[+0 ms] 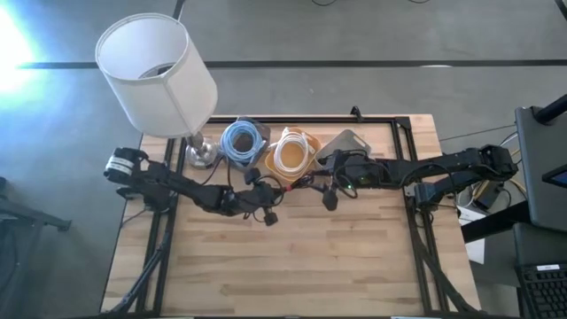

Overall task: Pick & Place USB Port
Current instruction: Put the black charger cable into the gray bin

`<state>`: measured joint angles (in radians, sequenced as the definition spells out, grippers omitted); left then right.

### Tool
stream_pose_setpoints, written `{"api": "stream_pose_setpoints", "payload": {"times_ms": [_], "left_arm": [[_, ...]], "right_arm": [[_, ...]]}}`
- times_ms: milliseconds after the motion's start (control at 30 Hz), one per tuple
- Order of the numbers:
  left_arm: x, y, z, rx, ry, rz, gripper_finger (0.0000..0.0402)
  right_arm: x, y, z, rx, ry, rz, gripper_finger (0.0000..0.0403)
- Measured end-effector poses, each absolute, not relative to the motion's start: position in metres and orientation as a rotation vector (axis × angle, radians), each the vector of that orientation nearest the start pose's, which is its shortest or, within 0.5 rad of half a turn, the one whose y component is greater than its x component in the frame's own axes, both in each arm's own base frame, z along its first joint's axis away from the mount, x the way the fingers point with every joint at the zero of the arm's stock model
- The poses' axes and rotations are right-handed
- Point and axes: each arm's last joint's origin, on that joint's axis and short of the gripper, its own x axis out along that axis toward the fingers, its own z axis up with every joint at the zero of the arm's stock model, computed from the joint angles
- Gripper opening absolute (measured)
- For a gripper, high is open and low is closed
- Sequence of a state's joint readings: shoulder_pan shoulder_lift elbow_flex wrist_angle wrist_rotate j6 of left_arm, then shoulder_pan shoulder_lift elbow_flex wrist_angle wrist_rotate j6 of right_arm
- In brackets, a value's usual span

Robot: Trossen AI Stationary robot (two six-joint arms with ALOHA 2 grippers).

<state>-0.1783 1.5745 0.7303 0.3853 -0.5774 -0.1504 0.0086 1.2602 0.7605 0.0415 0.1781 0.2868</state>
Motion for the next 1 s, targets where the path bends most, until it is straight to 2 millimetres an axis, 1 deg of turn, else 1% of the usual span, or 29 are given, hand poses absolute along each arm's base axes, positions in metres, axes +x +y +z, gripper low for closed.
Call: {"api": "stream_pose_setpoints", "payload": {"times_ms": [133, 233, 400, 567, 767, 833, 1000], "left_arm": [[0.310, -0.039, 0.184, 0.027, 0.383, 0.438, 0.0028], [0.310, -0.039, 0.185, 0.046, 0.376, 0.442, 0.0029], [0.310, -0.039, 0.186, 0.044, 0.371, 0.442, 0.0027], [0.310, -0.040, 0.186, 0.040, 0.371, 0.432, 0.0035], [0.310, -0.040, 0.186, 0.028, 0.371, 0.422, 0.0039], [0.310, -0.040, 0.186, 0.012, 0.368, 0.424, 0.0041], [0.310, -0.040, 0.185, -0.012, 0.367, 0.426, 0.0059]], "right_arm": [[0.269, -0.003, 0.247, 0.238, 0.429, -0.241, 0.0201], [0.269, -0.003, 0.247, 0.237, 0.433, -0.241, 0.0182], [0.269, -0.003, 0.247, 0.234, 0.434, -0.241, 0.0128], [0.269, -0.003, 0.246, 0.219, 0.438, -0.237, 0.0073], [0.268, -0.003, 0.244, 0.218, 0.446, -0.237, 0.0023], [0.268, -0.003, 0.243, 0.217, 0.453, -0.239, 0.0016], [0.265, -0.003, 0.236, 0.235, 0.493, -0.250, 0.0018]]}}
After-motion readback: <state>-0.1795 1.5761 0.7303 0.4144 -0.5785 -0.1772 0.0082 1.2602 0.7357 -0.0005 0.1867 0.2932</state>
